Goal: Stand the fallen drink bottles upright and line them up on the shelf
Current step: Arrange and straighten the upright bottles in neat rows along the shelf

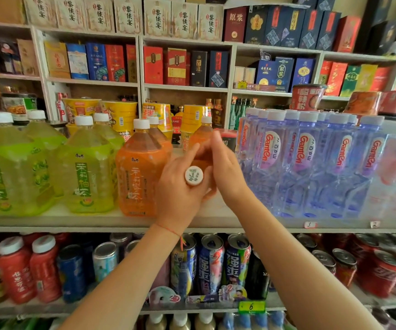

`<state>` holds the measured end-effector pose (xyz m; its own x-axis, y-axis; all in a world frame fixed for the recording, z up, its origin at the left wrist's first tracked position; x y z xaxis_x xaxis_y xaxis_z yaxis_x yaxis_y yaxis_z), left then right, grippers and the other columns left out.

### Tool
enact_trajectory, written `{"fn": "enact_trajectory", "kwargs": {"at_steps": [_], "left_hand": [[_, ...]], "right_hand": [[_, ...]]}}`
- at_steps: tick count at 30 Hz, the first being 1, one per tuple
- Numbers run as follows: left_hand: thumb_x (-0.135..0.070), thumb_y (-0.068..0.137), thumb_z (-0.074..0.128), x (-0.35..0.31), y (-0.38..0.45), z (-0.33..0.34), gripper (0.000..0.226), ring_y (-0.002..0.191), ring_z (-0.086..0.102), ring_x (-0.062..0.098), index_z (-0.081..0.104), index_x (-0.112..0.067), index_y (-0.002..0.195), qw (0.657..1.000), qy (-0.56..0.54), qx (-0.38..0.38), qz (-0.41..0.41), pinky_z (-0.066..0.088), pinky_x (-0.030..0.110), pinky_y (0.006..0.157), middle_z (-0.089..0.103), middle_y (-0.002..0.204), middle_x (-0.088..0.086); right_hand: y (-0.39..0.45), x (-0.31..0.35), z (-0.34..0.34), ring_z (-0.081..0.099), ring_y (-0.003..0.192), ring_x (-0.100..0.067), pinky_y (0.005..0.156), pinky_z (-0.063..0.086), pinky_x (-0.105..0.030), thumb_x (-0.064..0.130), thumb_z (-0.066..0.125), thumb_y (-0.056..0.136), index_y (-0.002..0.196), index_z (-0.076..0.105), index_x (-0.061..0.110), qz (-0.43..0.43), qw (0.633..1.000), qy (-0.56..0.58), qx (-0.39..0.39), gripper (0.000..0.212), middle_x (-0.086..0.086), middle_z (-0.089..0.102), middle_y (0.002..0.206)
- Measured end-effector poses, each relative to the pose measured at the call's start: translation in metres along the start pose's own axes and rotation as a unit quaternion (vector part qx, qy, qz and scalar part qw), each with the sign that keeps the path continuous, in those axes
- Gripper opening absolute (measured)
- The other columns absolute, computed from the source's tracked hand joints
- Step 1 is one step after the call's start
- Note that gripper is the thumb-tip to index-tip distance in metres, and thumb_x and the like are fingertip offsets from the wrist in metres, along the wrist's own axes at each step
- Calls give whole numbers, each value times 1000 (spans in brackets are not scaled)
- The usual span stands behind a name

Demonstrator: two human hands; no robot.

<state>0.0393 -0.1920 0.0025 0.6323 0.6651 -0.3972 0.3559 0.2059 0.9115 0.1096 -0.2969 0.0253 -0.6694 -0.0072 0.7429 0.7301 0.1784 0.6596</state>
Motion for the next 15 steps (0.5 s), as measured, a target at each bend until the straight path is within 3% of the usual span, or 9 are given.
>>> {"fn": "enact_trajectory", "kwargs": {"at_steps": [2, 4, 8, 12, 15], "left_hand": [[-31, 91, 70, -6, -6, 0, 44, 109, 62, 14, 66, -9, 130, 999, 12, 4, 35, 47, 22, 99, 71, 115, 4], [-29, 92, 67, -14, -14, 0, 37, 108, 65, 20, 69, -7, 121, 995, 35, 0, 94, 44, 24, 105, 72, 113, 7], [-26, 92, 67, -20, -22, 1, 25, 101, 68, 24, 75, -5, 103, 986, 72, -14, 151, 50, 39, 97, 74, 106, 8], [-29, 93, 65, -18, -20, -4, 26, 98, 67, 23, 75, -6, 99, 984, 92, -25, 153, 49, 34, 96, 74, 102, 7], [-30, 93, 65, -17, -19, -5, 27, 97, 67, 22, 75, -6, 98, 982, 97, -30, 159, 50, 34, 95, 74, 100, 7]], "right_hand": [[13, -20, -16, 63, 84, -23, 77, 51, -35, 45, 45, 98, 92, 65, 10, 49, 998, -8, -48, 41, -8, 65, 88], [31, -43, -29, 60, 93, -17, 79, 50, -32, 32, 55, 95, 110, 60, 18, 93, 989, -86, -76, 21, 0, 63, 102], [63, -79, -30, 47, 111, -19, 78, 40, -29, 22, 65, 89, 142, 36, 18, 143, 963, -220, -61, 60, -6, 46, 131], [84, -109, -19, 45, 133, -37, 102, 48, -51, 29, 74, 87, 153, 20, 23, 172, 952, -254, -15, 86, -16, 39, 147], [94, -121, -17, 46, 133, -37, 105, 46, -56, 40, 81, 81, 153, 16, 22, 180, 950, -255, -5, 98, -15, 40, 148]]}}
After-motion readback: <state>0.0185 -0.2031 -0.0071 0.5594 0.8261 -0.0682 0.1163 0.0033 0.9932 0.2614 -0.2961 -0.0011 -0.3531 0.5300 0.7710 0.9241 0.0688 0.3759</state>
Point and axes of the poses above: each hand's wrist, its own y-axis towards the middle knuckle, its own z-axis out of the palm, x = y × z, the point moved 9 cm from there along y, towards the middle knuckle
